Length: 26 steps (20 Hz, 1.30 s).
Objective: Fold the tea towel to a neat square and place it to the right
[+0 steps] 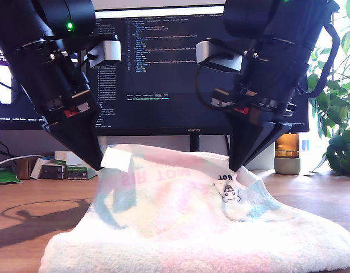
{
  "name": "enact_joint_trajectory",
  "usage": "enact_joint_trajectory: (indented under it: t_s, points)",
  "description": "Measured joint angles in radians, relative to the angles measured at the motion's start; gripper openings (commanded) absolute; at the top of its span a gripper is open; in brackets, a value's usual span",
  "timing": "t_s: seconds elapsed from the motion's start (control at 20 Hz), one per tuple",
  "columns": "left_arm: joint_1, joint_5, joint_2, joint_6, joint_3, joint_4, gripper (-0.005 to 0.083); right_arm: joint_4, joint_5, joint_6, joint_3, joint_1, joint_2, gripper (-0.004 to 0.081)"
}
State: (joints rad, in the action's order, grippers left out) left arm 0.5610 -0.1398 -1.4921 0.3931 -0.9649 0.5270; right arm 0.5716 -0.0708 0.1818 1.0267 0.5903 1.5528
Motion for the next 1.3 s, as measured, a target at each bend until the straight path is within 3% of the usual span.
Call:
enact_joint_trajectory:
  t_s: [0.25, 0.35, 0.6, 0.75, 0.9, 1.05, 1.15, 1.3]
  points:
    - [0.0, -0.008, 0.0, 0.0, 0.0, 0.002, -0.0008, -0.02, 0.001, 0.0, 0.0, 0.0, 0.0, 0.018]
    - [-0.003, -0.007, 0.0, 0.0, 0.0, 0.0, 0.0024, -0.045, 0.003, -0.009, 0.0, -0.001, 0.0, 0.0181]
    - [-0.03, 0.042, 0.0, 0.0, 0.0, -0.043, 0.021, -0.057, 0.007, -0.024, 0.0, -0.001, 0.0, 0.0219]
    - [-0.061, 0.056, 0.0, 0.0, 0.0, -0.105, 0.0219, -0.06, 0.07, -0.024, 0.001, -0.001, 0.0, 0.0218]
    - [-0.093, 0.055, 0.0, 0.0, 0.0, -0.109, 0.0215, -0.049, 0.079, -0.007, 0.037, -0.01, 0.005, 0.0217]
    - [-0.121, 0.01, 0.0, -0.019, 0.0, -0.106, 0.0215, -0.063, -0.004, 0.056, 0.087, -0.045, 0.005, 0.0212]
    - [-0.142, -0.079, 0.0, -0.037, 0.0, -0.098, 0.0215, -0.011, -0.133, 0.024, 0.108, -0.095, 0.013, 0.0213]
    - [-0.158, -0.16, 0.0, -0.052, 0.0, -0.08, 0.0215, 0.029, -0.251, -0.051, 0.152, -0.187, 0.075, 0.0231]
